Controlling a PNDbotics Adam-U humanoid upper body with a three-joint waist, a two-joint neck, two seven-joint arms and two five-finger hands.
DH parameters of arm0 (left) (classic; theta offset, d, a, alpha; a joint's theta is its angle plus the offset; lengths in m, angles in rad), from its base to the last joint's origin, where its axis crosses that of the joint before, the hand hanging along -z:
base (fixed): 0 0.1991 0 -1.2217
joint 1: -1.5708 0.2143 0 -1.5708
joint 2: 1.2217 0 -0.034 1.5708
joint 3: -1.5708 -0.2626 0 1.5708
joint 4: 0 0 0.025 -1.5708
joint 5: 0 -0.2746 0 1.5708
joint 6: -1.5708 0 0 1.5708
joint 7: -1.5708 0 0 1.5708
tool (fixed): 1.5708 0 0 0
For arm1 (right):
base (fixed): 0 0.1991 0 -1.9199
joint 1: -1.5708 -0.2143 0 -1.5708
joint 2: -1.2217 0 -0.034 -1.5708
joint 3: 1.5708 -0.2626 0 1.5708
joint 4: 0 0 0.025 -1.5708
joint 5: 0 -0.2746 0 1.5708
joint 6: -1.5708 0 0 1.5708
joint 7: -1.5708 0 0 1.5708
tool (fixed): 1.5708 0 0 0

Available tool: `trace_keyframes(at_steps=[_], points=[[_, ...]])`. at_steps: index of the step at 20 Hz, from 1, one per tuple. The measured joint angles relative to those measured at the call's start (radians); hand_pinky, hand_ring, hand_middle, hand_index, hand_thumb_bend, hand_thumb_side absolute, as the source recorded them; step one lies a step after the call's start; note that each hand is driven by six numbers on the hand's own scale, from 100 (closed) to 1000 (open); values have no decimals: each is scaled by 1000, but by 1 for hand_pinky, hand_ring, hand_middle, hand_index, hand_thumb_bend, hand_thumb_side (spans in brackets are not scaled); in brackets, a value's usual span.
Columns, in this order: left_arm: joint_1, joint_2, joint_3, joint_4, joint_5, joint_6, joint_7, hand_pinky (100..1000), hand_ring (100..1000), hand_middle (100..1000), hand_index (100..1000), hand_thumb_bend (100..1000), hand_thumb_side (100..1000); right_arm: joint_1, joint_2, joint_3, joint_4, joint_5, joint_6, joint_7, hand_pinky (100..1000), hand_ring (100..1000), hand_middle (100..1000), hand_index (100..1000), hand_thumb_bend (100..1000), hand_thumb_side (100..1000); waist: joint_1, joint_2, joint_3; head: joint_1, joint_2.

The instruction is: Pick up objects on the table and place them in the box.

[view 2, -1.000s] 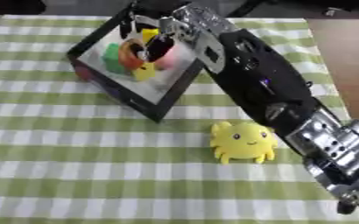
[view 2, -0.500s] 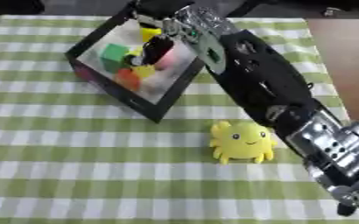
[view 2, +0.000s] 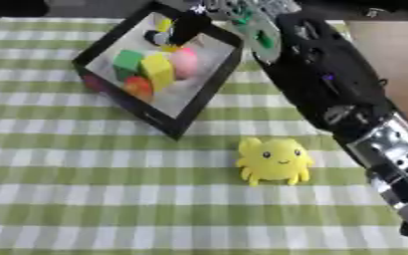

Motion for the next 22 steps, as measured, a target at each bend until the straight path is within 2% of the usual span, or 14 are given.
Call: trace_keyframes(at_steps=[7, 11, 18, 22], points=[[2, 0, 2, 0, -1, 1, 1, 863, 787, 775, 819, 411, 602, 23, -102, -30, -151, -115, 60, 0, 877, 869, 867, 898, 341, 486, 0, 0, -10, 8, 0], [5, 0, 3, 0, -2, 2, 3, 862, 786, 774, 819, 411, 602, 62, -198, -28, -263, -190, 94, 20, 872, 863, 857, 891, 336, 480, 0, 0, -23, 16, 1], [10, 9, 5, 0, -3, 3, 5, 861, 786, 774, 819, 414, 600, 200, -414, 4, -530, -314, 170, 77, 869, 859, 848, 885, 335, 488, 0, 0, -47, 30, 5], [10, 10, 5, 0, -3, 3, 6, 861, 792, 774, 819, 416, 599, 298, -524, -6, -701, -375, 225, 85, 867, 855, 842, 881, 326, 497, 0, 0, -61, 34, 5]])
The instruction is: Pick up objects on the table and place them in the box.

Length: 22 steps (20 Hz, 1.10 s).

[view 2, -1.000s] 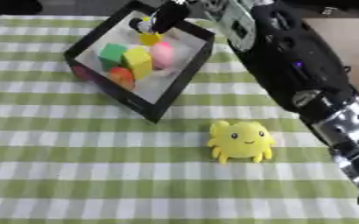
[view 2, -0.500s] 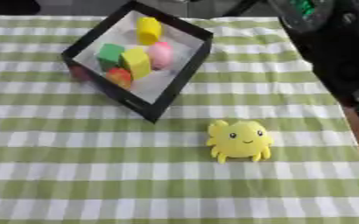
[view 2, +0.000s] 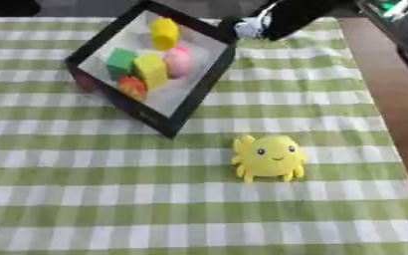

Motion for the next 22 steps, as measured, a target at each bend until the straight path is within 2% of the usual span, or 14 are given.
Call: trace_keyframes(at_steps=[3, 7, 14, 20, 21, 22], points=[[0, 7, 0, 0, -2, 0, 0, 860, 793, 775, 820, 417, 599, 59, -60, -10, -71, -36, 18, -3, 865, 852, 839, 880, 319, 508, 0, -3, -10, 2, 0], [-1, 7, 0, 0, -2, 1, 0, 860, 793, 775, 820, 418, 600, 134, -109, -14, -93, -64, 3, -18, 863, 851, 840, 880, 298, 528, 0, -3, -12, 1, 0], [-2, 7, -1, 1, -2, 4, 0, 859, 793, 781, 820, 419, 601, 240, -147, -11, -95, -98, -18, -21, 859, 852, 846, 884, 291, 555, 0, -3, -11, -9, 0], [-2, 7, -5, 6, -2, 5, 0, 859, 792, 784, 819, 419, 602, 316, -153, -6, -95, -98, 6, -16, 856, 851, 846, 883, 295, 565, 0, -3, -12, -10, 3], [-2, 7, -6, 6, -2, 5, 0, 859, 793, 785, 819, 419, 602, 324, -153, -2, -96, -98, 14, -12, 856, 851, 844, 884, 368, 457, 0, -3, -12, -10, 3], [-2, 7, -6, 6, -2, 5, -1, 859, 793, 785, 819, 418, 602, 330, -153, 2, -96, -97, 21, -7, 856, 852, 846, 884, 310, 563, 0, -3, -12, -10, 3]])
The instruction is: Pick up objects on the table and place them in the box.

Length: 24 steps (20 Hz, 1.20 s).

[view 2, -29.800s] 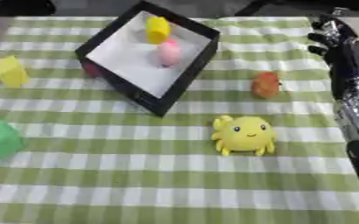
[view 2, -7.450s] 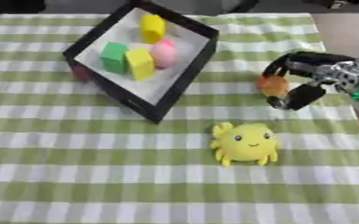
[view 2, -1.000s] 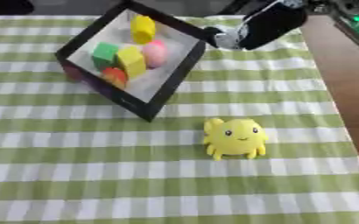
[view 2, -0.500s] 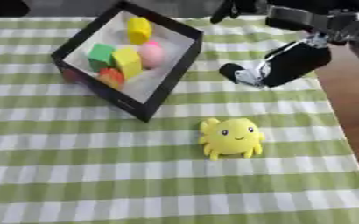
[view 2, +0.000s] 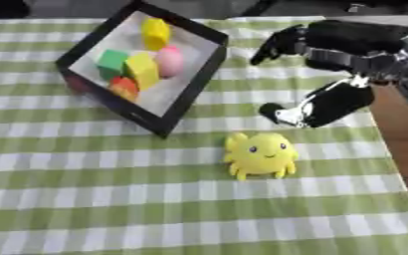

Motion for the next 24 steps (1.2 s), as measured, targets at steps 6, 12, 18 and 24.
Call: trace_keyframes(at_steps=[6, 12, 18, 24], points=[[0, -1, 0, 0, 0, 0, 0, 859, 793, 785, 820, 418, 603, 30, 15, 29, 0, 26, 42, 40, 857, 855, 844, 884, 363, 509, 0, 0, 4, 1, 9], [0, -2, 0, 0, 0, 0, 0, 858, 793, 786, 820, 418, 603, 48, 48, 55, 0, 50, 77, 93, 859, 859, 845, 885, 387, 468, 0, 0, 8, 12, 25], [0, -10, 0, 0, 3, 1, 0, 858, 794, 786, 820, 418, 605, 49, 97, 78, 36, 98, 87, 127, 866, 864, 848, 887, 426, 451, 0, 0, 11, 15, 27], [0, -19, 0, 0, 4, 1, 0, 858, 794, 786, 819, 417, 606, 55, 152, 96, 138, 169, 65, 124, 864, 858, 843, 883, 442, 436, 1, 0, 15, 11, 26]])
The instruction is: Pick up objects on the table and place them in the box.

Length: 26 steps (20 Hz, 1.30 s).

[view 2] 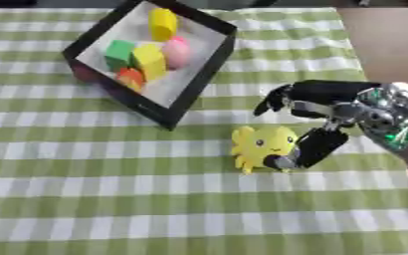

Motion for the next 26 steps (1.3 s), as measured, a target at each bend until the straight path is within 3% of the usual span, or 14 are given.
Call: trace_keyframes(at_steps=[10, 14, 18, 21, 26], points=[[-5, -9, 0, 0, 1, 0, 0, 857, 795, 786, 820, 416, 607, 1, 65, 24, 137, 80, -47, -12, 862, 848, 830, 874, 462, 428, 2, 1, 9, -6, -8], [-6, -9, 0, 0, 1, 0, 0, 857, 795, 786, 820, 415, 607, -3, 71, 23, 150, 89, -63, -11, 849, 812, 782, 828, 440, 410, 2, 1, 11, -8, -8], [-7, -9, 0, 0, 1, 1, -1, 856, 796, 787, 820, 414, 608, 3, 70, 21, 137, 78, -66, -23, 831, 791, 713, 760, 365, 345, 2, 1, 12, -8, -8], [-7, -9, -1, 0, 1, 1, -1, 856, 796, 787, 820, 413, 608, 17, 59, 20, 102, 50, -49, -40, 819, 780, 656, 704, 275, 245, 2, 1, 11, -8, -8], [-7, -9, -1, 0, 1, 2, -3, 856, 797, 787, 820, 413, 608, 33, 24, 7, 16, -3, -2, -71, 816, 771, 656, 703, 161, 167, 2, 1, 8, -5, -8]])
